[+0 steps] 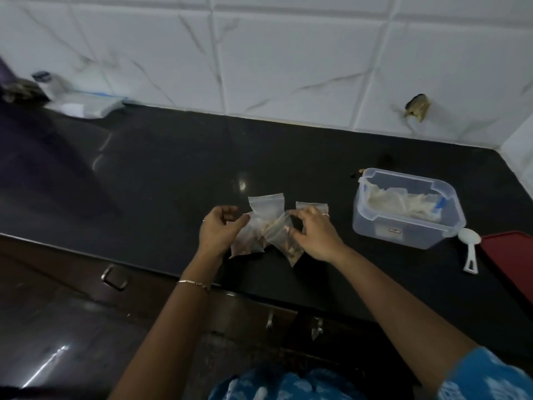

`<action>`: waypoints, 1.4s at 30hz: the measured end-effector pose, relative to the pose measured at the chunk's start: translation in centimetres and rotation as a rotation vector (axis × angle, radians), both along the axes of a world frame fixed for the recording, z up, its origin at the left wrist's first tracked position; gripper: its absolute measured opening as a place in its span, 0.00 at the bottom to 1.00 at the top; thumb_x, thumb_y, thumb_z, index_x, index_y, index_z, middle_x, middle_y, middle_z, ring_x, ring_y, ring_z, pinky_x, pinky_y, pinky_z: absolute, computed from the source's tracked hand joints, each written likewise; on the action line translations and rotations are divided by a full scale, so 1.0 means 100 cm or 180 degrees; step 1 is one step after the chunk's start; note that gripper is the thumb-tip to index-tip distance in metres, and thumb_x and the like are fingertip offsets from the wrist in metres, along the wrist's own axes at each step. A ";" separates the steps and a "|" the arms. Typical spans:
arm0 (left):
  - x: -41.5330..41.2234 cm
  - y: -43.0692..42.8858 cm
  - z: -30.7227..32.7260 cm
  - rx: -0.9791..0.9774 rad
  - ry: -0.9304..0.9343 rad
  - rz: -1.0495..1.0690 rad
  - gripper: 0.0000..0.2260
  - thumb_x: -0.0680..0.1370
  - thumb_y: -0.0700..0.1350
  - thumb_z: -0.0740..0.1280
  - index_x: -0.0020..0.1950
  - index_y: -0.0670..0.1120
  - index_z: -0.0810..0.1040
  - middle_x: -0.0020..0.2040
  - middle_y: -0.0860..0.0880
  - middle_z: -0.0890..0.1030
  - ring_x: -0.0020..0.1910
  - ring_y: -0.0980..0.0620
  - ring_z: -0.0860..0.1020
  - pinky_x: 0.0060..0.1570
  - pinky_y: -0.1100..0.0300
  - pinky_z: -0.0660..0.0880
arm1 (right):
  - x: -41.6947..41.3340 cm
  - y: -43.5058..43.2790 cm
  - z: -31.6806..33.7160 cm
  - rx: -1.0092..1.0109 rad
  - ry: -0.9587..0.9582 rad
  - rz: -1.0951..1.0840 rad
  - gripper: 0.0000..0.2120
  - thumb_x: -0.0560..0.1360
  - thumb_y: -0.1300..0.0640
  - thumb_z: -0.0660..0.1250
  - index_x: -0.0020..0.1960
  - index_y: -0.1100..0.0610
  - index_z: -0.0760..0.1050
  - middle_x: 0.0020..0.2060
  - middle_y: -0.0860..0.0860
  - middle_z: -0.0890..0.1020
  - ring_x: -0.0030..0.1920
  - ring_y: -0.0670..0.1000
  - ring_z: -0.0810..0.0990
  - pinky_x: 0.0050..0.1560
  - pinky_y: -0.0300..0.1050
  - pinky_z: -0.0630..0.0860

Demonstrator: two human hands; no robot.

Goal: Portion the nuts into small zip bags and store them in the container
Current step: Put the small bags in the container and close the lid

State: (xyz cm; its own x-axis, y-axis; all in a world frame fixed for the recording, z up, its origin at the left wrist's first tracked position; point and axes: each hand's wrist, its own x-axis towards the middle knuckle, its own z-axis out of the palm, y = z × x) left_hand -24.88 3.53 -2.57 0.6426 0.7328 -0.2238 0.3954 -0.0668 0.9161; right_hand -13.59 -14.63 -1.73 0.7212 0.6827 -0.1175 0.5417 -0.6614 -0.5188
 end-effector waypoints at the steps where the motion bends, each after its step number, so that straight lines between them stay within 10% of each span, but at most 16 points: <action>1: 0.002 -0.001 0.000 0.0077 -0.0002 -0.0093 0.16 0.71 0.51 0.76 0.55 0.50 0.78 0.52 0.48 0.80 0.51 0.50 0.80 0.54 0.48 0.79 | 0.002 0.002 -0.002 -0.0033 0.0030 -0.0043 0.23 0.78 0.49 0.65 0.72 0.52 0.68 0.68 0.52 0.69 0.70 0.54 0.66 0.70 0.54 0.67; 7: 0.033 -0.002 0.007 0.0428 0.0043 -0.0517 0.20 0.73 0.52 0.74 0.61 0.46 0.78 0.55 0.49 0.80 0.53 0.53 0.79 0.56 0.50 0.79 | 0.012 0.003 -0.010 0.0221 0.0103 -0.0395 0.10 0.75 0.50 0.69 0.56 0.49 0.75 0.55 0.47 0.79 0.59 0.51 0.76 0.61 0.54 0.74; 15: 0.043 0.001 0.006 0.0414 0.0070 -0.0639 0.06 0.76 0.47 0.70 0.49 0.46 0.79 0.45 0.48 0.82 0.47 0.49 0.81 0.51 0.49 0.80 | 0.014 0.010 -0.005 0.0373 0.0412 -0.0319 0.20 0.70 0.51 0.75 0.59 0.47 0.72 0.46 0.43 0.80 0.52 0.46 0.78 0.59 0.50 0.71; 22: 0.054 0.011 0.046 0.0209 -0.0472 -0.0758 0.03 0.79 0.41 0.67 0.45 0.46 0.75 0.45 0.42 0.81 0.42 0.46 0.82 0.41 0.53 0.81 | 0.014 -0.002 0.031 0.1384 0.1268 -0.0265 0.06 0.76 0.58 0.69 0.52 0.52 0.80 0.45 0.46 0.83 0.48 0.43 0.81 0.46 0.38 0.77; 29: 0.093 -0.031 0.105 0.0056 -0.1168 -0.1366 0.03 0.79 0.38 0.66 0.46 0.45 0.75 0.38 0.50 0.80 0.33 0.59 0.80 0.34 0.64 0.78 | 0.028 -0.048 0.100 0.2231 0.1023 -0.0610 0.05 0.79 0.57 0.64 0.50 0.51 0.78 0.46 0.48 0.82 0.46 0.39 0.80 0.46 0.33 0.76; 42: 0.178 -0.150 0.100 0.0499 -0.0677 -0.2608 0.06 0.80 0.41 0.65 0.56 0.44 0.72 0.53 0.41 0.80 0.48 0.47 0.83 0.42 0.57 0.82 | 0.085 -0.184 0.113 0.1799 0.0188 -0.1571 0.06 0.79 0.63 0.63 0.49 0.52 0.75 0.40 0.50 0.82 0.33 0.37 0.79 0.31 0.31 0.73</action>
